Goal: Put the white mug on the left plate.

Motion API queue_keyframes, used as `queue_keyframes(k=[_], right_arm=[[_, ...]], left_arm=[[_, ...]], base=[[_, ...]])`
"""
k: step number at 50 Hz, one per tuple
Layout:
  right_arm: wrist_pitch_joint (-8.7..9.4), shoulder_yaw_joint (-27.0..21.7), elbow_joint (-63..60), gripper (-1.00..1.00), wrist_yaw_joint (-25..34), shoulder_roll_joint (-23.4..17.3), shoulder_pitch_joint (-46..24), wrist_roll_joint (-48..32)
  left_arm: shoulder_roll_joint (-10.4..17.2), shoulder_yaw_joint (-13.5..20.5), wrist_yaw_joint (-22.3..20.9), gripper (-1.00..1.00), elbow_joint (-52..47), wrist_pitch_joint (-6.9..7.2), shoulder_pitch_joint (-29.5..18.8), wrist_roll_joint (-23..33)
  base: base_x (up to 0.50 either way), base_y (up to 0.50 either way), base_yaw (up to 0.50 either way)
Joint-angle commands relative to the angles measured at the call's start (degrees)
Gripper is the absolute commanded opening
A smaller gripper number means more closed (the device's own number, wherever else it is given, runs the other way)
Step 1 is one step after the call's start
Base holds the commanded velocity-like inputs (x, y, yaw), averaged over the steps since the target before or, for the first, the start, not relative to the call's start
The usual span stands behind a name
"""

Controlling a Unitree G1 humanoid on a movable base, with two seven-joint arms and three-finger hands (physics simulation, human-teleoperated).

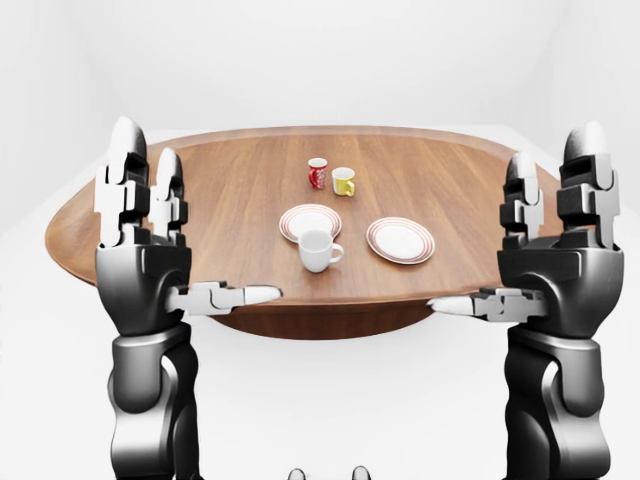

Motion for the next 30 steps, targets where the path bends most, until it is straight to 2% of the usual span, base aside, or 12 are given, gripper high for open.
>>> queue_keyframes(k=[1, 21, 30], right_arm=[[0.0, -0.94, -2.03, 1.0, -0.31, -0.39, -0.11, 1.46], [0.0, -0.57, -1.71, 1.0, -0.29, -0.24, -0.06, 0.61], [0.0, -0.82, -1.03, 1.0, -0.58, -0.19, 0.03, 1.04]], left_arm=[[0.26, 0.26, -0.19, 0.95, -0.93, 0.0, -0.06, -0.24], [0.14, 0.12, -0.77, 0.95, -0.6, 0.0, 0.34, 0.05], [0.15, 0.25, -0.92, 0.95, -0.83, 0.0, 0.25, -0.08]], base=[[0.0, 0.5, 0.0], [0.0, 0.5, 0.0], [0.0, 0.0, 0.0]])
